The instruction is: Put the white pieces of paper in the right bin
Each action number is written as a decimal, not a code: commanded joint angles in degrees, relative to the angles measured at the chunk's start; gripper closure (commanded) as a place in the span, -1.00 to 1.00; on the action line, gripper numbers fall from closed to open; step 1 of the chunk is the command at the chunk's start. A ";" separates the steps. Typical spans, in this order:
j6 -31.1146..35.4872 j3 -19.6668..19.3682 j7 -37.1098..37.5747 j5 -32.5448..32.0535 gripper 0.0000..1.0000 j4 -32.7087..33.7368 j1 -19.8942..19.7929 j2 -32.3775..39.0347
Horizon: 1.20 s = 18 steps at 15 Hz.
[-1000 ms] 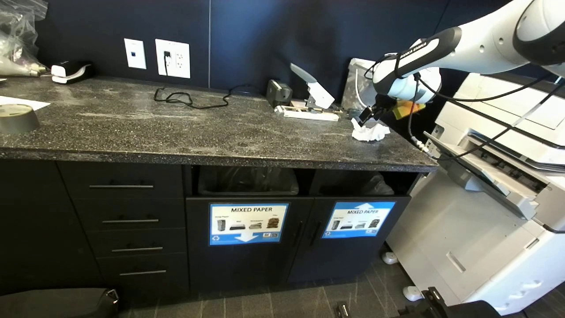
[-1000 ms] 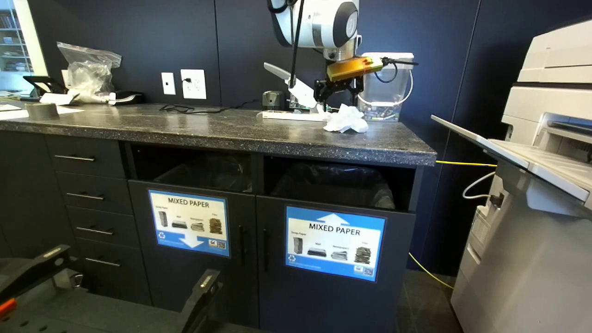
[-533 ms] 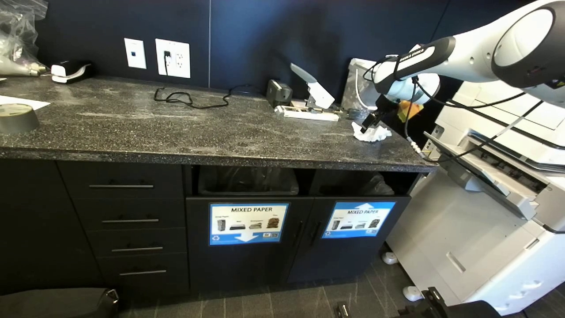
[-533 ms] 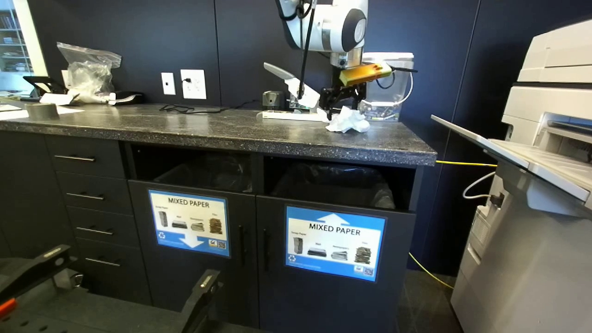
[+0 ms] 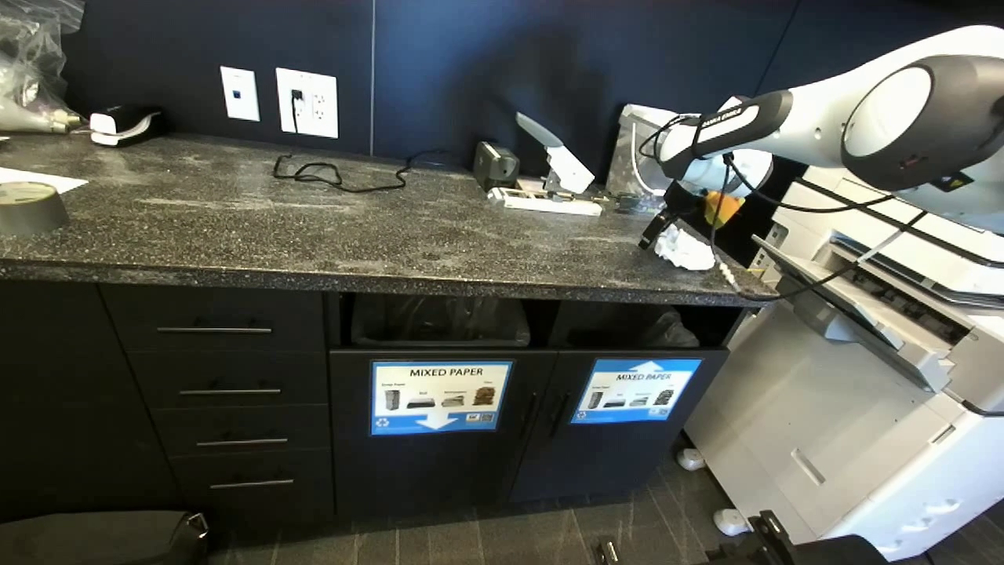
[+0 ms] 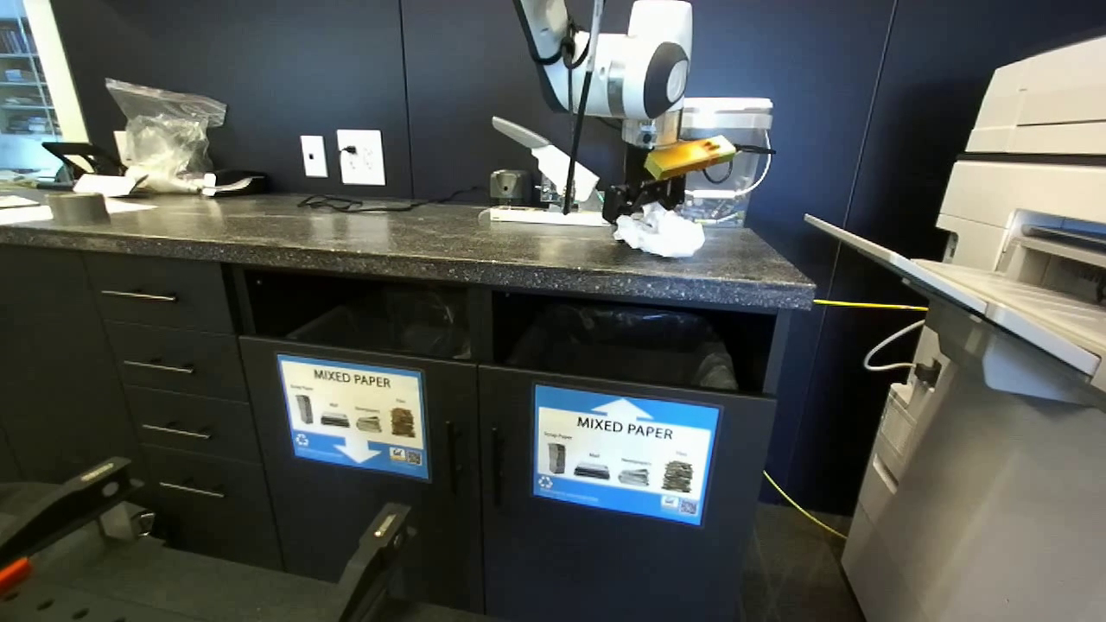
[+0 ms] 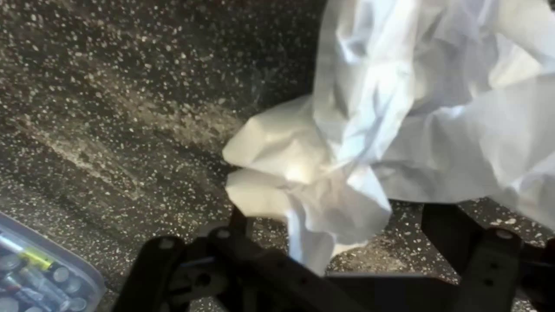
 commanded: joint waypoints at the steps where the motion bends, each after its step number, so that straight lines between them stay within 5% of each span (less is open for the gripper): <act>1: -3.41 -0.75 -2.96 2.14 -1.00 7.14 -0.22 3.40; 11: -8.98 -4.96 1.09 1.18 -1.00 11.44 1.87 4.34; 18: -13.20 -9.81 15.99 -0.80 -1.00 13.42 5.22 4.98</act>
